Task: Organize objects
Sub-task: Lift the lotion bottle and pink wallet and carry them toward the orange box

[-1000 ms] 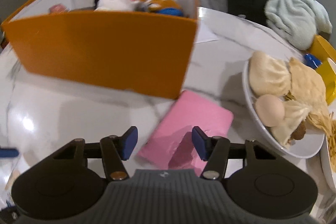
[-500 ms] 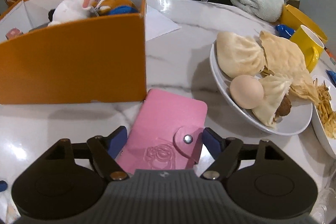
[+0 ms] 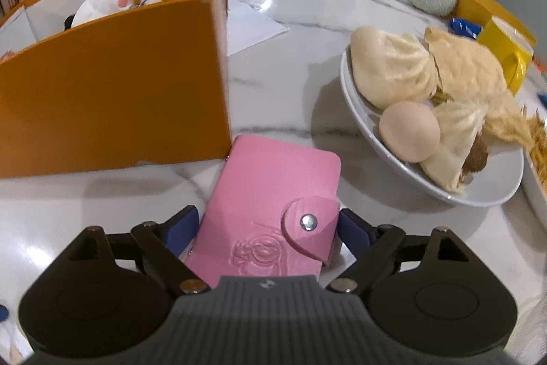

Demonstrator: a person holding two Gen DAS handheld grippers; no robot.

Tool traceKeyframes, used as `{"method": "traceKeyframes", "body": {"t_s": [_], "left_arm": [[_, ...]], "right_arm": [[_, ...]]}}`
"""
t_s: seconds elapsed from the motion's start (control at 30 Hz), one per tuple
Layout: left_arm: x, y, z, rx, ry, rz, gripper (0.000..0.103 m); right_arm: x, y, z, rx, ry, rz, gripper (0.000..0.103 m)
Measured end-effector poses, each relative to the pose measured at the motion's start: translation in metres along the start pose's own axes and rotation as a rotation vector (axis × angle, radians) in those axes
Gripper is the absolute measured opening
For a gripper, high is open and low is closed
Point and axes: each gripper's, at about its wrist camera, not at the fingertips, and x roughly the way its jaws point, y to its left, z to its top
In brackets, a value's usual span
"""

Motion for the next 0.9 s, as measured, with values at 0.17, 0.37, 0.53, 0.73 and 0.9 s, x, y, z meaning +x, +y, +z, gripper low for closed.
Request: {"method": "traceKeyframes", "body": {"t_s": [0.17,0.37,0.53,0.73,0.9], "left_arm": [[-0.007,0.009,-0.006,0.005,0.001,-0.004,0.089],[-0.01,0.026,-0.013,0.001,-0.005,-0.011,0.082],[-0.011,0.038,-0.015,-0.015,-0.007,0.001,0.075],[-0.012,0.036,-0.014,-0.009,0.003,0.008,0.068],[-0.016,0.038,-0.017,-0.009,-0.001,0.006,0.069]], "right_arm": [[-0.003,0.0,0.0,-0.03,0.014,0.015,0.086],[-0.014,0.005,-0.013,-0.109,0.048,0.085,0.085],[-0.029,0.03,-0.033,-0.248,0.064,0.156,0.085],[-0.041,0.06,-0.048,-0.359,0.075,0.21,0.085],[-0.046,0.077,-0.055,-0.412,0.078,0.241,0.086]]}}
